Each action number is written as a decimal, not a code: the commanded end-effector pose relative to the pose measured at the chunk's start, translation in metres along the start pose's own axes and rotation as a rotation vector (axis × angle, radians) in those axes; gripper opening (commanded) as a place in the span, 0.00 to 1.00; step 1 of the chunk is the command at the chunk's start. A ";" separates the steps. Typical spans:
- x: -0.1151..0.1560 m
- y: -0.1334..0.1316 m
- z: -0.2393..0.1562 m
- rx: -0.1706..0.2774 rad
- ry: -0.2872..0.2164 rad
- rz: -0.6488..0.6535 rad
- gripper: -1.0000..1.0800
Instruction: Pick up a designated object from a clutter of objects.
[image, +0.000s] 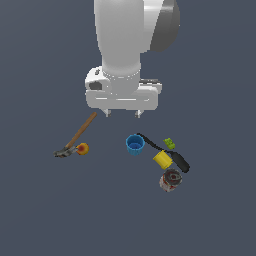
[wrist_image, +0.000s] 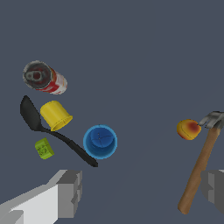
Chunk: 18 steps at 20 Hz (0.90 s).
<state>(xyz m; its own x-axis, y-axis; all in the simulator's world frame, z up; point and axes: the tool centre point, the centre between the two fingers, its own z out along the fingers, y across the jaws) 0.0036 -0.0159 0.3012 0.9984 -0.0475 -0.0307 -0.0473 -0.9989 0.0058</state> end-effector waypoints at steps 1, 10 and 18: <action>0.000 0.000 0.000 0.000 0.000 0.000 0.96; -0.006 -0.020 0.000 -0.017 -0.022 -0.069 0.96; -0.005 -0.021 0.001 -0.016 -0.021 -0.068 0.96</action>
<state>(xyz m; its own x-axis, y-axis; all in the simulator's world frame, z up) -0.0009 0.0042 0.3013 0.9984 0.0195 -0.0525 0.0206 -0.9996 0.0192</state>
